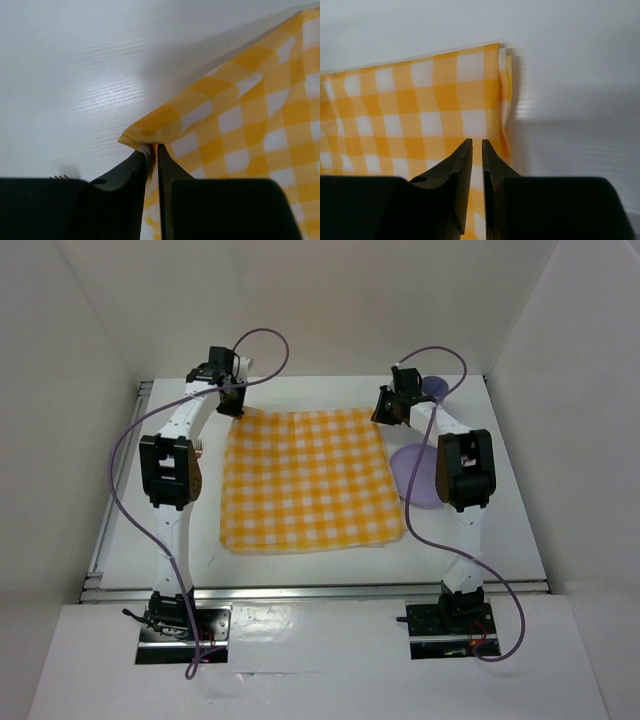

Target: Set the dinner table for one person

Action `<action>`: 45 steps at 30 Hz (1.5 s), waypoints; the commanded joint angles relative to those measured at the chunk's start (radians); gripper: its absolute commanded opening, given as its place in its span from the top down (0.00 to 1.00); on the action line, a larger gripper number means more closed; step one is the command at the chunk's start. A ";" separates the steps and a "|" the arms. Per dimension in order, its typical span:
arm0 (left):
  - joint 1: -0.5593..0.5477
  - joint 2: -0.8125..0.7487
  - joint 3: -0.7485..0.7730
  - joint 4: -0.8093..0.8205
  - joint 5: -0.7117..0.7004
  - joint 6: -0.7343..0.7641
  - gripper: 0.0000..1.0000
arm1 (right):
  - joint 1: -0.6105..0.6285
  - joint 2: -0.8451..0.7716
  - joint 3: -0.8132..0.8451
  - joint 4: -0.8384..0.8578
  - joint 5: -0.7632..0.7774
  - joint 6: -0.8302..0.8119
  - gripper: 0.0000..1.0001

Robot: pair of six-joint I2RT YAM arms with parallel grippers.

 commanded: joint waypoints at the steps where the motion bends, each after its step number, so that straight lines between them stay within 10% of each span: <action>1: -0.038 0.018 0.042 0.074 -0.077 0.050 0.80 | -0.004 -0.048 0.031 0.015 0.017 0.013 0.79; 9: -0.038 -0.099 0.031 0.007 -0.188 0.001 0.65 | 0.025 -0.204 -0.076 -0.061 0.030 0.019 0.70; 11: -0.038 -0.172 -0.107 0.089 -0.269 0.001 0.50 | 0.067 -0.272 -0.171 -0.073 0.059 -0.014 0.62; 13: -0.047 -0.210 -0.158 0.125 -0.320 0.048 0.09 | 0.087 -0.361 -0.255 -0.084 0.083 -0.024 0.53; 15: -0.057 -0.179 -0.107 0.084 -0.347 0.068 0.07 | 0.098 -0.438 -0.300 -0.110 0.083 -0.015 0.49; 19: -0.095 -0.125 0.034 -0.128 -0.279 0.068 0.12 | 0.118 -0.542 -0.367 -0.267 0.222 0.077 0.48; 25: -0.272 -0.463 -0.723 0.104 -0.276 0.095 0.15 | -0.022 -0.788 -0.667 -0.321 0.196 0.241 0.32; 28: -0.322 -0.482 -0.862 0.131 -0.277 0.067 0.15 | -0.115 -0.902 -0.772 -0.269 0.153 0.332 0.32; 45: -0.333 -0.481 -1.027 0.208 -0.282 0.050 0.15 | -0.277 -0.895 -0.996 -0.153 0.185 0.555 0.32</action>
